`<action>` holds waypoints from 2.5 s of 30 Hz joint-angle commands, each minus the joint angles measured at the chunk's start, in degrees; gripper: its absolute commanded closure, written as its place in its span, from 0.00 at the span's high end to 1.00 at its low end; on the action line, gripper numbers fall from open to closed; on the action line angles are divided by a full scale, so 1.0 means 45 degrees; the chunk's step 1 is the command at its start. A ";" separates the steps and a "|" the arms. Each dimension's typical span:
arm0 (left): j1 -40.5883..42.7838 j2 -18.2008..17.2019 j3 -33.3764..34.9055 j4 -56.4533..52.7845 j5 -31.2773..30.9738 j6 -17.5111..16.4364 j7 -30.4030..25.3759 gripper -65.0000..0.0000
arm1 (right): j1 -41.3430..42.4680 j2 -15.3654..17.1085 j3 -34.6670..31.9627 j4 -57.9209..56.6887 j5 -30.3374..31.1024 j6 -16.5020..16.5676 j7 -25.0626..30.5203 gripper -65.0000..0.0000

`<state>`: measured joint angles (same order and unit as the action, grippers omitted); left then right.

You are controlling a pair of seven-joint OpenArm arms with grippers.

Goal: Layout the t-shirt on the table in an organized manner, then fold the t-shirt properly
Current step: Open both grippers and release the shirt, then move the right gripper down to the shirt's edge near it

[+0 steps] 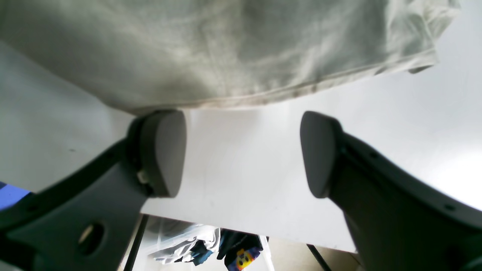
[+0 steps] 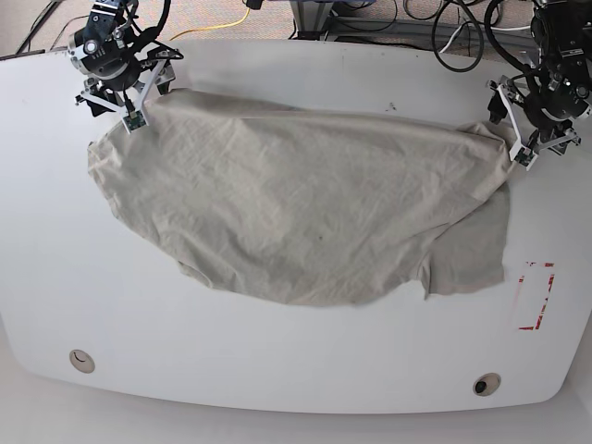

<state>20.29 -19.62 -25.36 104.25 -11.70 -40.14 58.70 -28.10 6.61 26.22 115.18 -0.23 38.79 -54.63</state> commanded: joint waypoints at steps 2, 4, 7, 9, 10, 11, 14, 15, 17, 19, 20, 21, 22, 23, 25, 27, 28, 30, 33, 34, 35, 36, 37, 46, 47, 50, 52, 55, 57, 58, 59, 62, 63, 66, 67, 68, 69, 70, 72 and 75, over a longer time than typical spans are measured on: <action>-0.0085 -0.0359 -0.0703 0.0014 0.0149 0.0031 -0.0433 0.70 | -0.0057 0.0416 0.0123 0.0222 -0.0017 -0.0091 0.0194 0.70; -0.0124 -0.0320 -0.1406 0.0053 0.0149 0.0031 -0.0961 0.70 | 0.0002 0.0435 0.0142 0.0222 -0.0017 -0.0091 0.0253 0.70; -0.0476 -0.0359 -0.1641 0.0053 0.0149 0.0031 -0.1293 0.70 | 0.0510 0.0435 0.0162 0.0222 -0.0037 -0.0091 0.0350 0.70; -0.1081 -0.0359 -0.1680 0.0053 0.0130 0.0031 -0.1293 0.70 | 0.0862 0.0435 0.0201 0.0222 -0.0076 -0.0091 0.0389 0.70; -0.1316 -0.0359 -0.1680 0.0053 0.0130 0.0031 -0.1293 0.70 | 0.1018 0.0435 0.0259 0.0222 -0.0076 -0.0091 0.0389 0.70; -0.1550 -0.0378 -0.1680 0.0053 0.0130 0.0031 -0.1293 0.70 | 0.1194 0.0435 0.0338 0.0222 -0.0076 -0.0091 0.0370 0.70; -0.2195 -0.0398 -0.1699 0.0072 0.0130 0.0031 -0.1293 0.70 | 0.1721 0.0435 0.0611 0.0222 -0.0076 -0.0091 0.0370 0.70; -0.2449 -0.0417 -0.1699 0.0072 0.0130 0.0031 -0.1293 0.70 | 0.1975 0.0435 0.0650 0.0203 -0.0076 -0.0091 0.0370 0.70; -0.3113 -0.0652 -0.1836 0.0072 0.0130 0.0031 -0.1293 0.70 | 0.2600 0.0435 0.0670 0.0203 -0.0076 -0.0091 0.0370 0.70; -0.3562 -0.0671 -0.2012 0.0053 0.0130 0.0031 -0.1312 0.70 | 0.3030 0.0435 0.0631 0.0203 -0.0056 -0.0091 0.0370 0.70; -0.3894 -0.0671 -0.2070 0.0053 0.0130 0.0031 -0.1312 0.70 | 0.3265 0.0435 0.0611 0.0183 -0.0017 -0.0091 0.0370 0.70; -0.4090 -0.0671 -0.2070 0.0053 0.0130 0.0031 -0.1312 0.70 | 0.3440 0.0435 0.0611 0.0183 0.0002 -0.0091 0.0370 0.70; -0.4422 -0.0652 -0.2070 0.0033 0.0130 0.0031 -0.1312 0.70 | 0.3772 0.0396 0.0591 0.0183 0.0022 -0.0091 0.0370 0.70; -0.4734 -0.0652 -0.2070 -0.0026 0.0149 0.0031 -0.1312 0.70 | 0.4144 0.0357 0.0572 0.0144 0.0022 -0.0091 0.0370 0.70; -0.5067 -0.0593 -0.2031 -0.0065 0.0149 0.0031 -0.1312 0.70 | 0.4671 0.0299 0.0338 -0.0032 0.0022 -0.0091 0.0370 0.70; -0.5281 -0.0378 -0.2012 -0.0182 0.0149 0.0031 -0.1312 0.70 | 0.5199 0.0240 -0.0034 -0.0286 0.0002 -0.0091 0.0370 0.70; -0.5438 -0.0300 -0.2012 -0.0260 0.0149 0.0031 -0.1312 0.70 | 0.5511 0.0240 -0.0229 -0.0442 -0.0037 -0.0091 0.0370 0.70; -0.5750 -0.0222 -0.1992 -0.0416 0.0149 0.0031 -0.1312 0.70 | 0.6058 0.0240 -0.0522 -0.0754 -0.0037 -0.0091 0.0370 0.70; -0.5985 -0.0222 -0.1992 -0.0709 0.0169 0.0031 -0.1312 0.70 | 0.6937 0.0201 -0.0874 -0.1399 -0.0037 -0.0091 0.0389 0.70; -0.6004 -0.0222 -0.1914 -0.0748 0.0169 0.0031 -0.1312 0.70 | 0.7191 0.0182 -0.0971 -0.1653 -0.0037 -0.0091 0.0389 0.70; -0.6024 -0.0222 -0.1816 -0.0768 0.0169 0.0031 -0.1312 0.70 | 0.7465 0.0182 -0.1050 -0.1946 -0.0037 -0.0091 0.0389 0.70; -0.6004 -0.0222 -0.1719 -0.0748 0.0169 0.0031 -0.1312 0.70 | 0.7797 0.0182 -0.1089 -0.2317 -0.0037 -0.0091 0.0389 0.70; -0.5965 -0.0222 -0.1680 -0.0729 0.0169 0.0031 -0.1312 0.70 | 0.8070 0.0182 -0.1128 -0.2630 -0.0017 -0.0091 0.0409 0.70; -0.5555 -0.0261 -0.1680 -0.0475 0.0149 0.0031 -0.1312 0.70 | 1.1274 0.0240 -0.1186 -0.6830 0.0002 -0.0091 0.0839 0.71; -0.5516 -0.0261 -0.1680 -0.0475 0.0149 0.0031 -0.1312 0.70 | 1.1587 0.0240 -0.1186 -0.7397 0.0002 -0.0091 0.0995 0.71; -0.5496 -0.0261 -0.1699 -0.0475 0.0149 0.0031 -0.1312 0.70 | 1.2310 0.0240 -0.1186 -0.8686 0.0002 -0.0091 0.1542 0.71; -0.5496 -0.0261 -0.1719 -0.0475 0.0149 0.0031 -0.1312 0.69 | 1.2720 0.0260 -0.1206 -0.9663 0.0002 -0.0091 0.2011 0.71; -0.5379 -0.0261 -0.1836 -0.0475 0.0149 0.0031 -0.1312 0.69 | 1.3111 0.0260 -0.1206 -1.0855 0.0002 -0.0091 0.2460 0.71; -0.5184 -0.0222 -0.2109 -0.0358 0.0169 0.0031 -0.1312 0.69 | 1.3189 0.0260 -0.1206 -1.1421 0.0002 -0.0091 0.2617 0.71; -0.5145 -0.0222 -0.2207 -0.0279 0.0169 0.0031 -0.1312 0.69 | 1.3208 0.0260 -0.1206 -1.1577 0.0002 -0.0091 0.2675 0.71; -0.5067 -0.0202 -0.2324 -0.0162 0.0169 0.0031 -0.1312 0.69 | 1.3208 0.0260 -0.1206 -1.1753 0.0002 -0.0091 0.2773 0.71; -0.5028 -0.0163 -0.2422 0.0072 0.0169 0.0031 -0.1312 0.69 | 1.3150 0.0260 -0.1186 -1.2046 0.0002 -0.0091 0.3124 0.71; -0.4930 -0.0124 -0.2441 0.0072 0.0169 0.0031 -0.1312 0.69 | 1.3033 0.0260 -0.1186 -1.2144 0.0002 -0.0091 0.3203 0.71; -0.4695 -0.0046 -0.2461 0.0072 0.0169 0.0031 -0.1312 0.69 | 1.2720 0.0240 -0.1186 -1.2457 0.0002 -0.0052 0.3398 0.71; -0.4656 -0.0046 -0.2461 0.0072 0.0169 0.0031 -0.1312 0.69 | 1.2681 0.0260 -0.1186 -1.2574 0.0002 0.0084 0.3476 0.71; -0.4598 -0.0027 -0.2481 0.0072 0.0169 0.0031 -0.1312 0.69 | 1.2661 0.0260 -0.1186 -1.2730 0.0002 0.0221 0.3613 0.70; -0.4578 -0.0027 -0.2500 0.0072 0.0169 0.0031 -0.1312 0.69 | 1.2642 0.0260 -0.1186 -1.2828 0.0002 0.0270 0.3711 0.70; -0.4520 -0.0027 -0.2578 0.0072 0.0169 0.0031 -0.1312 0.69 | 1.2525 0.0260 -0.1186 -1.3062 0.0002 0.0270 0.3945 0.70; -0.4422 -0.0007 -0.2754 0.0072 0.0169 0.0031 -0.1312 0.69 | 1.2427 0.0260 -0.1186 -1.3336 0.0002 0.0270 0.4258 0.70; -0.4324 -0.0007 -0.2910 0.0072 0.0169 0.0031 -0.1312 0.69 | 1.2349 0.0279 -0.1186 -1.3609 0.0002 0.0270 0.4570 0.70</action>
<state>1.26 -18.48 -37.82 103.42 -10.50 -40.16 53.98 25.76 7.31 20.80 53.69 -1.28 39.70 -35.79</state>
